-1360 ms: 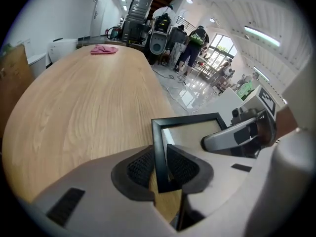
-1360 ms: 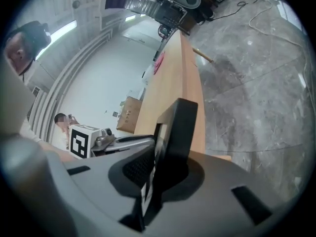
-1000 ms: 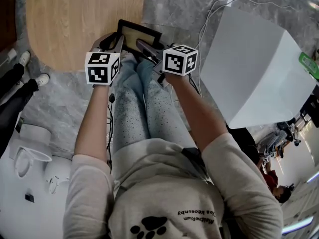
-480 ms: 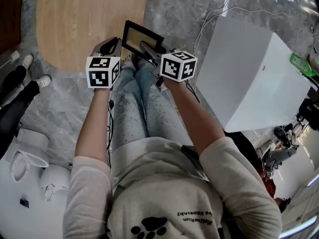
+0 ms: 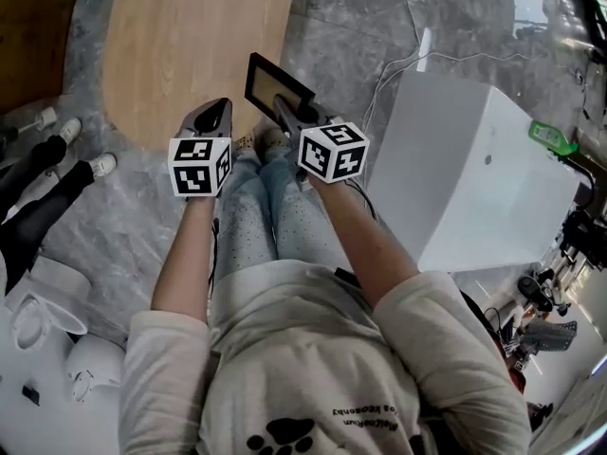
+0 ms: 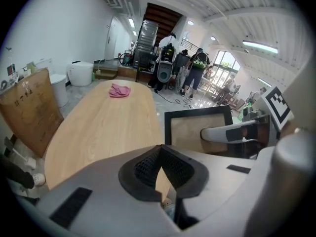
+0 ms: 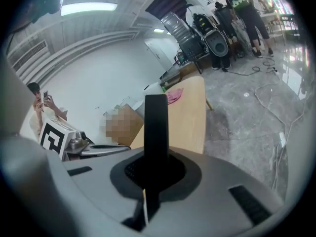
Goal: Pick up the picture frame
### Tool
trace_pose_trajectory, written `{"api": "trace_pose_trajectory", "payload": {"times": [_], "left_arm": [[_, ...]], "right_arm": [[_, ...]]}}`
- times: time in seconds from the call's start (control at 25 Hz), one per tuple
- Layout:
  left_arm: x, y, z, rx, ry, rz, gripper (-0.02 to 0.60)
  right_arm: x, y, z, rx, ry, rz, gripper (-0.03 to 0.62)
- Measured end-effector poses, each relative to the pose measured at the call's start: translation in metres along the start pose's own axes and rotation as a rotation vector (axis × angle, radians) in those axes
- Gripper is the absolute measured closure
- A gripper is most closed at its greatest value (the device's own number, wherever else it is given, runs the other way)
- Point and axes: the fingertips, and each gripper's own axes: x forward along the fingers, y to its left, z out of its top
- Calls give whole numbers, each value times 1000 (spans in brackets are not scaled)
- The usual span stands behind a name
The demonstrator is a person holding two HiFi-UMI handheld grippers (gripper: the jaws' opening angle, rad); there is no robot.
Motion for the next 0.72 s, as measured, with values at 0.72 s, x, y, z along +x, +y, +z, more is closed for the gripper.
{"api": "trace_pose_trajectory", "payload": {"times": [0.72], "left_arm": [[-127,-40,121,37,-282,40,574]], "right_arm": [[-88,86,109,-189,-178,-88,579]]}}
